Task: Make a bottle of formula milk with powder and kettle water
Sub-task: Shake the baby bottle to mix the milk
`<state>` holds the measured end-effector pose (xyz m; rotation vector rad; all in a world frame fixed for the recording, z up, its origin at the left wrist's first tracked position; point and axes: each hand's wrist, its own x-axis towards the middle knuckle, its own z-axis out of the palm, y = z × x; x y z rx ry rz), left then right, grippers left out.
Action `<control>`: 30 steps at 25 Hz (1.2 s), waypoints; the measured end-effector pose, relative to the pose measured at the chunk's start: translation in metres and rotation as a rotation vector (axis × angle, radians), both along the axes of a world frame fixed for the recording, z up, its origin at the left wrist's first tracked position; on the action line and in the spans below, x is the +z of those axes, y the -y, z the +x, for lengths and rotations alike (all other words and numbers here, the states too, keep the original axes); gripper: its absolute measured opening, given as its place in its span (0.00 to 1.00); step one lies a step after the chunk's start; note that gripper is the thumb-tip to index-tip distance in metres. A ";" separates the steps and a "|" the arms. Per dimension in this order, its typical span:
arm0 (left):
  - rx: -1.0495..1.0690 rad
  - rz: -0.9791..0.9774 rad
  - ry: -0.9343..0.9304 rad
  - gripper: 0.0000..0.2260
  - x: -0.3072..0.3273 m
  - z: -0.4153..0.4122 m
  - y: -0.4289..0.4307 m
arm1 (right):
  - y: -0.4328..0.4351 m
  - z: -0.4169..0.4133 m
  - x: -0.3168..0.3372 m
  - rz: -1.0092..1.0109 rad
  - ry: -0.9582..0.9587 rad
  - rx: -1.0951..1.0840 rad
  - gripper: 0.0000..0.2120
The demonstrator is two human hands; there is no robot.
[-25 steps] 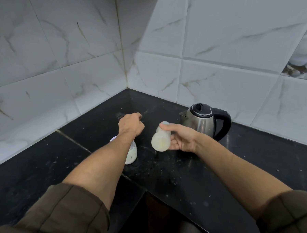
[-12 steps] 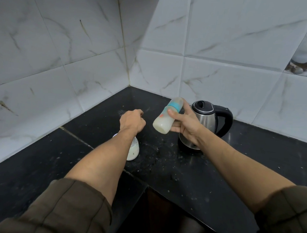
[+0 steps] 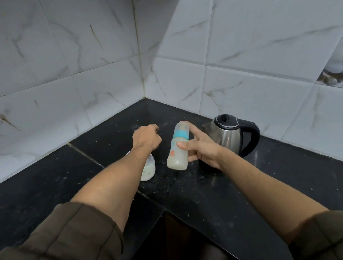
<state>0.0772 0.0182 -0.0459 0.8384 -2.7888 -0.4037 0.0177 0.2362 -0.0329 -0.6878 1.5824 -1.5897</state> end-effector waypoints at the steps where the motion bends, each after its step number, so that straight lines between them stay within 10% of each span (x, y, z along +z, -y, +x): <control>1: -0.002 -0.001 -0.001 0.19 0.001 0.000 0.000 | -0.001 0.000 -0.001 0.009 -0.004 0.025 0.39; 6: -0.006 -0.005 0.004 0.20 0.000 0.001 0.002 | -0.002 -0.004 0.001 -0.133 0.117 -0.301 0.30; 30: 0.006 -0.002 0.001 0.20 -0.003 0.001 0.007 | -0.002 -0.006 -0.003 0.079 0.271 -0.063 0.22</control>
